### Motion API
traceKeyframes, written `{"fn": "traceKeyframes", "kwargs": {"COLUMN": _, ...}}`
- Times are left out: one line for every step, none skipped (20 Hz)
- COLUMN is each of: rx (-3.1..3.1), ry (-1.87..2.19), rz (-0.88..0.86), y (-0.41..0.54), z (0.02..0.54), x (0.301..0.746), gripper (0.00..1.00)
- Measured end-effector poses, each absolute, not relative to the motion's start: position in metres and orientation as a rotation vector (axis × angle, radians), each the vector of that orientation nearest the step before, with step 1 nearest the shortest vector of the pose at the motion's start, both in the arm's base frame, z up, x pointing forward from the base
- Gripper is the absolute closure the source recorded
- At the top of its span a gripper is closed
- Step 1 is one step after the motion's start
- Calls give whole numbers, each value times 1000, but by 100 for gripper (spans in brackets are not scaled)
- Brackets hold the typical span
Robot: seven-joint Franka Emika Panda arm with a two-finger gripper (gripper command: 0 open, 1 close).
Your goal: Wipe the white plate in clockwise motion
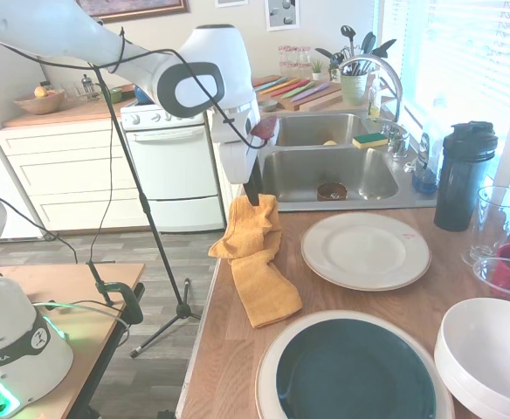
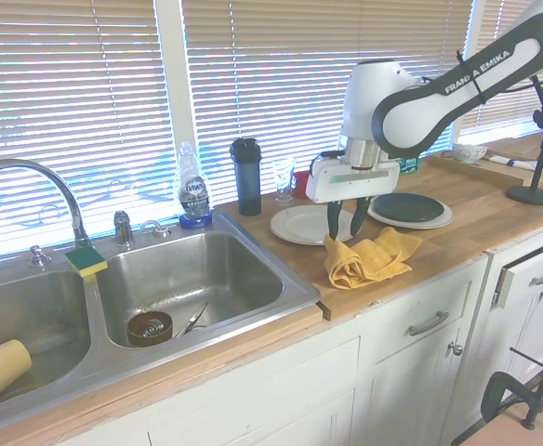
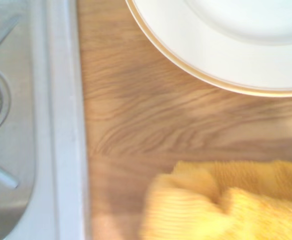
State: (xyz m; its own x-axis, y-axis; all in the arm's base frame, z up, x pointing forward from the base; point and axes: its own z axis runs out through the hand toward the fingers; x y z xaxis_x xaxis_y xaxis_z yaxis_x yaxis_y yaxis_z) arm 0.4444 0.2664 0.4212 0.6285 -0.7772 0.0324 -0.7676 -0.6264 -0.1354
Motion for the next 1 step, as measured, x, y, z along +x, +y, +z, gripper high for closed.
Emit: {"fn": "traceKeyframes", "kwargs": {"rx": -2735, "ry": 1304, "rz": -132, "y": 263, "z": 431, "x": 444, "gripper": 0}}
